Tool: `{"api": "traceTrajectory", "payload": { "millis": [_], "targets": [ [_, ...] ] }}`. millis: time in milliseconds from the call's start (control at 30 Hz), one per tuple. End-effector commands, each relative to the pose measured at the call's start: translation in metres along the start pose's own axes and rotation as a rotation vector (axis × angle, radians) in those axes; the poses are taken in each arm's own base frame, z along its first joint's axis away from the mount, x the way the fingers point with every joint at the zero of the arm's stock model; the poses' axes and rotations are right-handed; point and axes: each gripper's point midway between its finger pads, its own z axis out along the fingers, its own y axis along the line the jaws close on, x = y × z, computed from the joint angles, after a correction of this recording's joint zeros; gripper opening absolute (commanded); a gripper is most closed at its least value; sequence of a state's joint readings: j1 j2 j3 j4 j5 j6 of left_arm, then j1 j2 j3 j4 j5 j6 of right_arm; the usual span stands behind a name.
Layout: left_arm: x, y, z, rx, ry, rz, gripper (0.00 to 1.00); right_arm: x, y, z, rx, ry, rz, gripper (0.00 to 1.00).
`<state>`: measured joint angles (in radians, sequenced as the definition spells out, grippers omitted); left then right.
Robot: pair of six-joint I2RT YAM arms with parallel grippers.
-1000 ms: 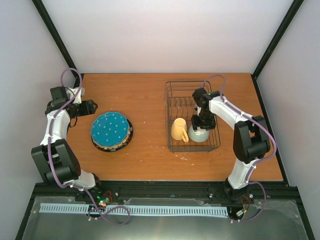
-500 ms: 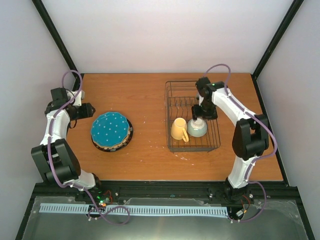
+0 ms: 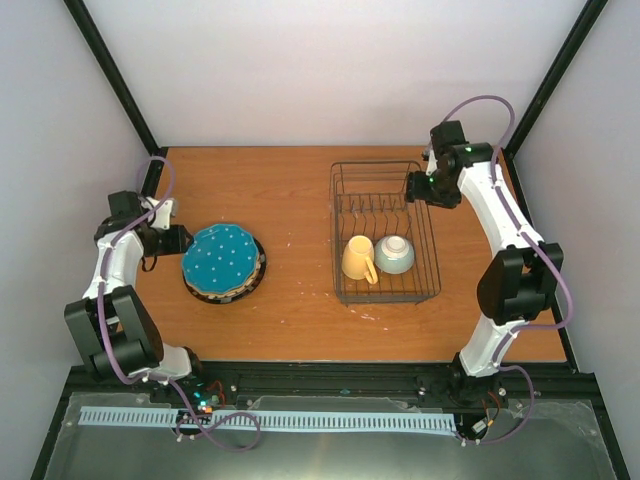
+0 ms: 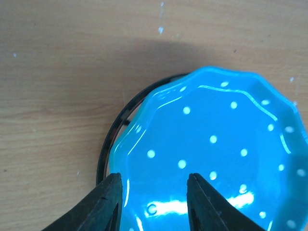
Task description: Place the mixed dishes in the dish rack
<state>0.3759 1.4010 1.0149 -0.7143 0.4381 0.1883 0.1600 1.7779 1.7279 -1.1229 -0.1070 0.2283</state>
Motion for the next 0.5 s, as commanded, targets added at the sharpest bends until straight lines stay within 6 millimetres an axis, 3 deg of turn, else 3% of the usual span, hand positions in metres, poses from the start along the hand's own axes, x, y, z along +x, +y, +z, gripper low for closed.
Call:
{"api": "traceTrajectory", "payload": {
  "millis": [0,467],
  "targets": [
    [0.008,0.014,-0.006,-0.091,0.018,0.077,0.39,-0.013,0.008,0.000,-0.055,-0.025,0.010,0.72],
    [0.015,0.028,0.017,-0.095,0.088,0.035,0.38,-0.021,0.004,0.012,-0.105,-0.004,0.044,0.72]
  ]
}}
